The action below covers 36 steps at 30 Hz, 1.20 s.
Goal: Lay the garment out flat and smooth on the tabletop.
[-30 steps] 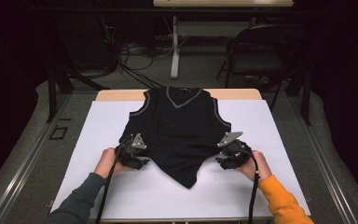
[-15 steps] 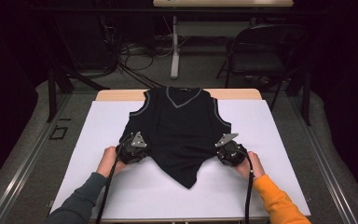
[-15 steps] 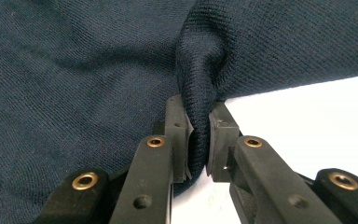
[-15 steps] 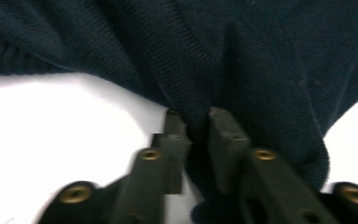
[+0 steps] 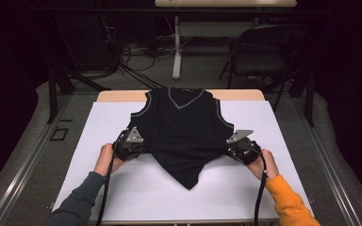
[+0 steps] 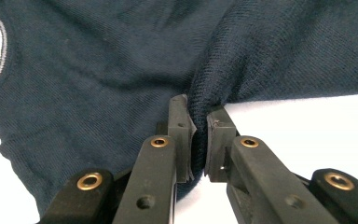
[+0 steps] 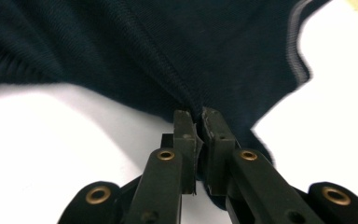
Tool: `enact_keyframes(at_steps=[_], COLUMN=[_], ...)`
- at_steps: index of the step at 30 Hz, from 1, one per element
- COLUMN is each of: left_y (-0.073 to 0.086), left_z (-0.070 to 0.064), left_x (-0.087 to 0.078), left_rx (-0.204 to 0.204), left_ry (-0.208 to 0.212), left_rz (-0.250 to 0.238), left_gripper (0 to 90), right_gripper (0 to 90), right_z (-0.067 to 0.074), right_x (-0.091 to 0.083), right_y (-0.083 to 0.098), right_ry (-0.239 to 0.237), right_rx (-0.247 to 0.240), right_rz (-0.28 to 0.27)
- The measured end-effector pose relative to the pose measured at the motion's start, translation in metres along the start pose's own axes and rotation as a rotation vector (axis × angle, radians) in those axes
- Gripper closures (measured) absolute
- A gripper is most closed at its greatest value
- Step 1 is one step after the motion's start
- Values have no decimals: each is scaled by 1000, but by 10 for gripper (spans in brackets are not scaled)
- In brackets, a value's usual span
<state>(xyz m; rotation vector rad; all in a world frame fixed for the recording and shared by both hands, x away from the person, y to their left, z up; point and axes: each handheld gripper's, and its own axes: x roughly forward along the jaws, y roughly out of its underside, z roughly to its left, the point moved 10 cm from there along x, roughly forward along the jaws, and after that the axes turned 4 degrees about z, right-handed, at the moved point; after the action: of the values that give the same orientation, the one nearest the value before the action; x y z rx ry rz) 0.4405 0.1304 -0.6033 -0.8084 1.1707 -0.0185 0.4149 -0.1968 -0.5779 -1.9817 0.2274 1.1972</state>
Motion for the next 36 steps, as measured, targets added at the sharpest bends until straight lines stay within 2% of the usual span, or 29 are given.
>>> enact_keyframes(at_steps=[2,5,6,8,10,12,15,18,21,23,25,28,29,31,33,34,36], left_y=[1,3,3,5,5,5,5,7,7,6,5,4,3,3,4,4,2], left_z=[2,1,1,0,-4,-8,-20,-32,-40,-41,-40,-35,-33,-29,-26,-25,-22], left_x=[6,15,16,15,11,7,-1,-3,2,8,12,17,17,17,17,16,14], left_rx=[-2,-13,-15,-27,-36,-43,-34,-14,-7,7,16,38,43,62,56,58,46], left_ry=[-9,-13,-7,-1,24,27,52,63,72,69,45,-5,-29,-55,-49,-50,-38], left_rz=[17,44,51,62,60,62,52,60,69,77,72,60,54,49,40,37,28], left_gripper=[838,808,783,658,582,457,343,265,220,241,316,483,555,694,794,814,828], right_gripper=[859,833,821,775,746,696,560,428,405,450,532,672,732,816,855,859,861], right_z=[-3,1,2,4,4,2,0,4,7,7,8,12,12,13,13,13,8], right_x=[3,24,29,38,36,31,26,25,27,30,33,38,39,40,40,36,30], right_y=[1,3,4,7,7,8,12,16,18,19,19,18,18,17,16,16,11], right_ry=[16,25,24,9,4,6,1,-42,-64,-68,-75,-84,-67,-66,-55,-59,-52], right_rx=[5,-11,-13,-12,-4,6,23,22,21,16,26,15,11,7,-1,17,6], right_rz=[4,29,40,56,45,38,49,71,87,90,88,85,80,82,73,81,60])
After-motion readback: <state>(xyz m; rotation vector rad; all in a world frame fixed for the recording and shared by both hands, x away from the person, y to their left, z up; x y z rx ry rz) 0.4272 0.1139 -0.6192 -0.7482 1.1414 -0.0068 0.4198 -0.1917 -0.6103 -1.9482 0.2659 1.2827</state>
